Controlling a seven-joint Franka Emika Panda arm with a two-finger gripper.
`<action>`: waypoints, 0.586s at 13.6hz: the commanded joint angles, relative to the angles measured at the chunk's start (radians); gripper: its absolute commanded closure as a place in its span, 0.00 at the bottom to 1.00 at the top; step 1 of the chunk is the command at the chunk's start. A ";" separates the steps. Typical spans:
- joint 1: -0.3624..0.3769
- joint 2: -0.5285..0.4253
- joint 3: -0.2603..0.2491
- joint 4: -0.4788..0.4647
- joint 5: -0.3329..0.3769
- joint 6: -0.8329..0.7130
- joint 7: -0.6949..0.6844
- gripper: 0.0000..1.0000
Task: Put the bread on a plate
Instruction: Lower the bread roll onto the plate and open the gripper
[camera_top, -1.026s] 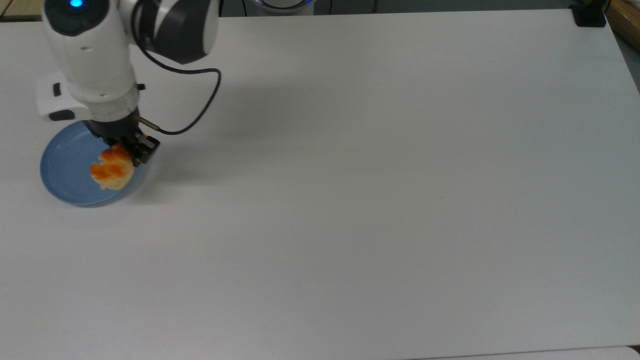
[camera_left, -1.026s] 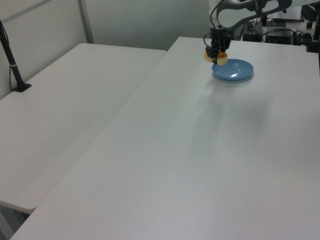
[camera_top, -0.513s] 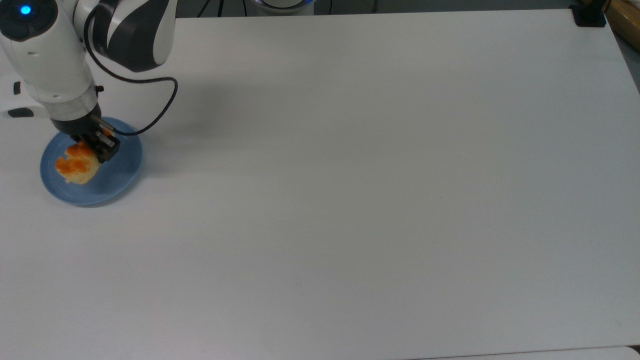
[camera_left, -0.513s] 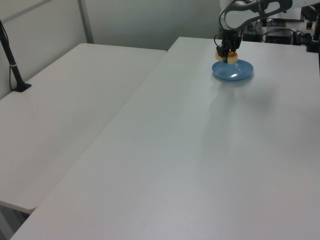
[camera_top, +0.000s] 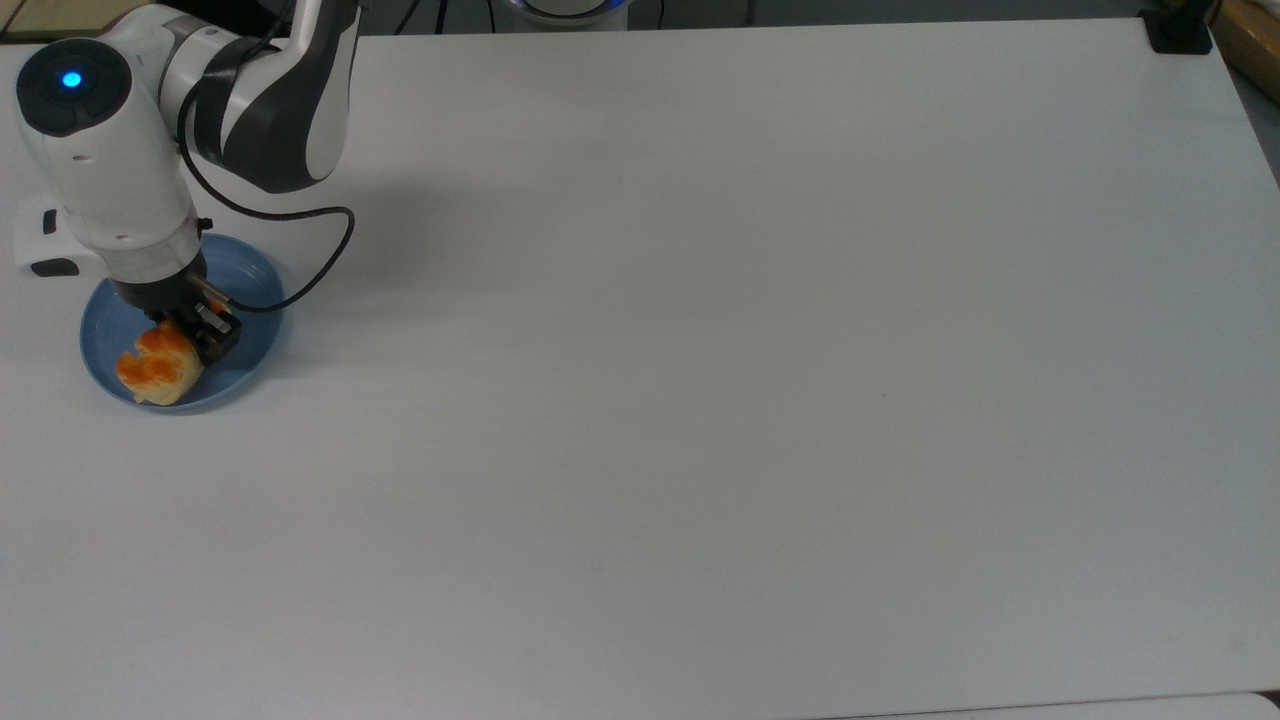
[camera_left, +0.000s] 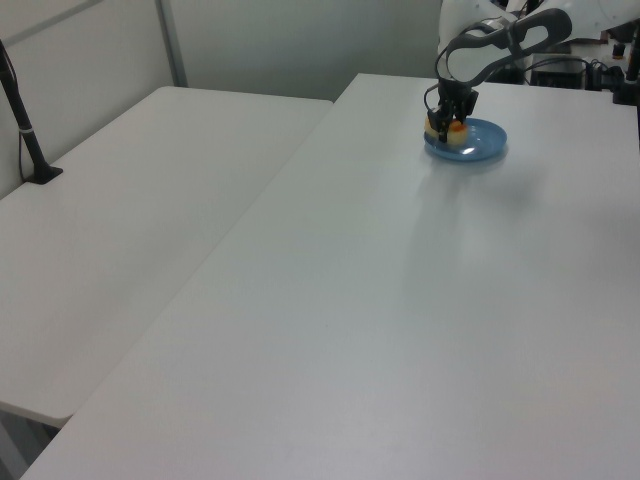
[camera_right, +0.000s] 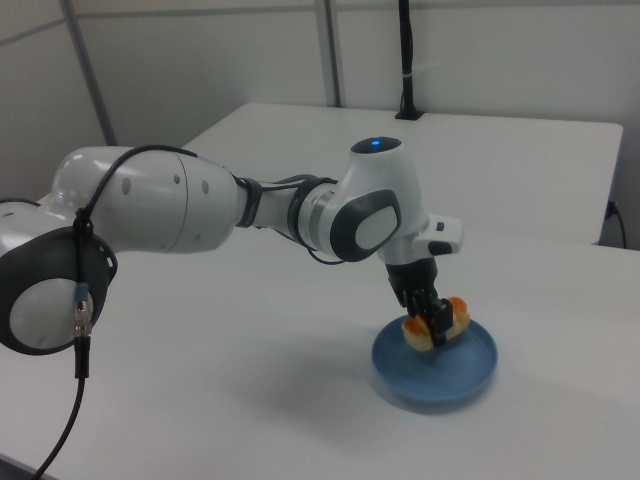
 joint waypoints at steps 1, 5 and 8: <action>-0.011 0.006 0.006 -0.015 0.021 0.044 -0.010 0.35; -0.026 -0.003 0.006 -0.024 0.021 0.040 -0.050 0.31; -0.028 -0.003 0.005 -0.035 0.021 0.038 -0.067 0.15</action>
